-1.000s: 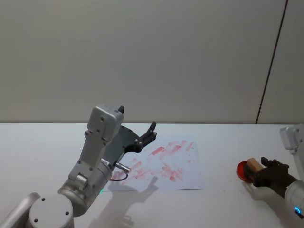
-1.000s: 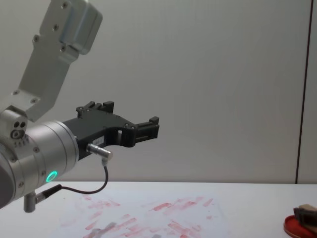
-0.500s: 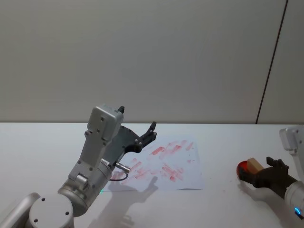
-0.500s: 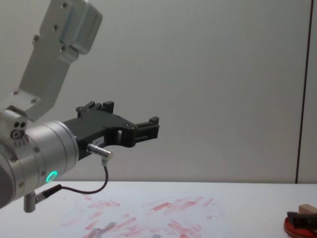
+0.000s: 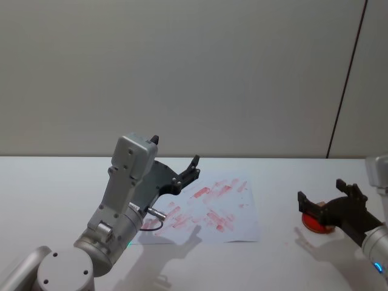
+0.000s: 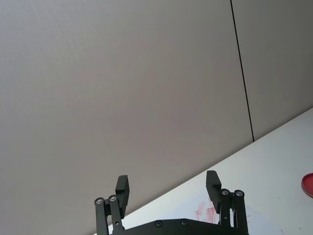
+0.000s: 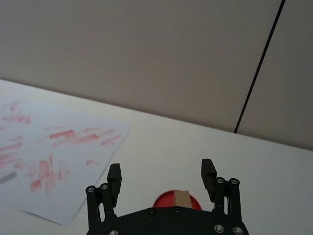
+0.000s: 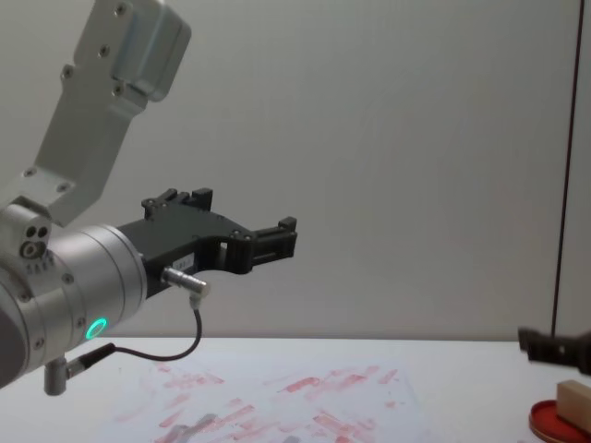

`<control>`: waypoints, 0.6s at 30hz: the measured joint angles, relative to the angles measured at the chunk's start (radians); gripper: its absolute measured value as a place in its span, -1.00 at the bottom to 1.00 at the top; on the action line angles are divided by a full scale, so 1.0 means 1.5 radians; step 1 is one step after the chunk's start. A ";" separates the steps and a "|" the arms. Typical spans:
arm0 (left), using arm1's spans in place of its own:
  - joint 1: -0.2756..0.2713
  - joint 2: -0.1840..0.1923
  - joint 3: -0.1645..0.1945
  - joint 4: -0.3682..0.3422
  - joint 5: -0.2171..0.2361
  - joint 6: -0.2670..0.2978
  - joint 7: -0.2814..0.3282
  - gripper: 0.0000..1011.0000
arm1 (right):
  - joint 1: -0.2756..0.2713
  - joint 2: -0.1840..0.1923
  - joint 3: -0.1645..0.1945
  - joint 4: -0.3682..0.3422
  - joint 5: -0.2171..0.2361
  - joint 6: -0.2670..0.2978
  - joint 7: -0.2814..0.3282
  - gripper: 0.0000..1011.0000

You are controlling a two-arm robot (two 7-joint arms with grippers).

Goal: Use the one hand to pick up the stamp and affix it onto the A4 paper.

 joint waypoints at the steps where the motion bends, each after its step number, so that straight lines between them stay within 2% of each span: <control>1: 0.000 0.000 0.000 0.000 0.000 0.000 0.000 0.98 | -0.007 0.002 -0.002 -0.012 0.005 -0.014 -0.005 0.98; 12: 0.000 0.000 0.000 0.000 0.000 0.000 0.000 0.98 | -0.048 0.017 -0.018 -0.090 0.035 -0.102 -0.038 0.98; 18: 0.000 0.000 0.000 0.000 0.000 0.000 0.000 0.98 | -0.058 0.021 -0.021 -0.109 0.043 -0.125 -0.046 0.98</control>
